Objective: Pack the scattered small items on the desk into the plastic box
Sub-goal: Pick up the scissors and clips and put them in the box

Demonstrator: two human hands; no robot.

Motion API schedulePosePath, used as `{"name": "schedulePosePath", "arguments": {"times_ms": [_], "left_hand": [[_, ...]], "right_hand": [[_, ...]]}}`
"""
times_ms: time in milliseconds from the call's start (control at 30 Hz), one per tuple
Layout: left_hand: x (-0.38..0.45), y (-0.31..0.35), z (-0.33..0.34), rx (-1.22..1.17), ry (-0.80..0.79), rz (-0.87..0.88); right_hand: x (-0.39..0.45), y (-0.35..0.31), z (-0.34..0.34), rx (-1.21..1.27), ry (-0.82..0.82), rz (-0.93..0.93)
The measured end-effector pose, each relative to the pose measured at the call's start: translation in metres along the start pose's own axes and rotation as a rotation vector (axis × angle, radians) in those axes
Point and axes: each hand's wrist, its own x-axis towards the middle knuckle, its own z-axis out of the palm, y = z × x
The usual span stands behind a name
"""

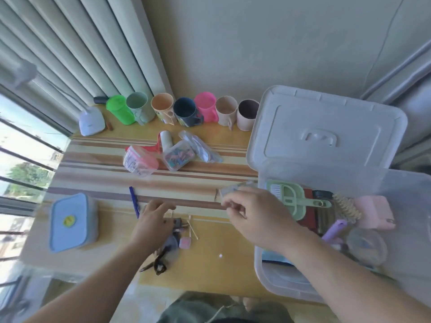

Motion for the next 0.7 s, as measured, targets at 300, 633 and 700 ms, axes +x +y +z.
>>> {"name": "schedulePosePath", "arguments": {"times_ms": [300,633,700], "left_hand": [[-0.006,-0.094,0.0,0.177,-0.232,-0.111],[0.0,-0.092,0.029,-0.139,-0.243,-0.269],[0.007,-0.09,0.026,-0.169,-0.22,-0.265]], "right_hand": [[0.101,-0.015,0.18,-0.281,-0.453,0.114],[0.106,-0.019,0.259,-0.459,-0.533,0.061],[0.108,-0.015,0.262,-0.452,-0.459,0.077]]}}
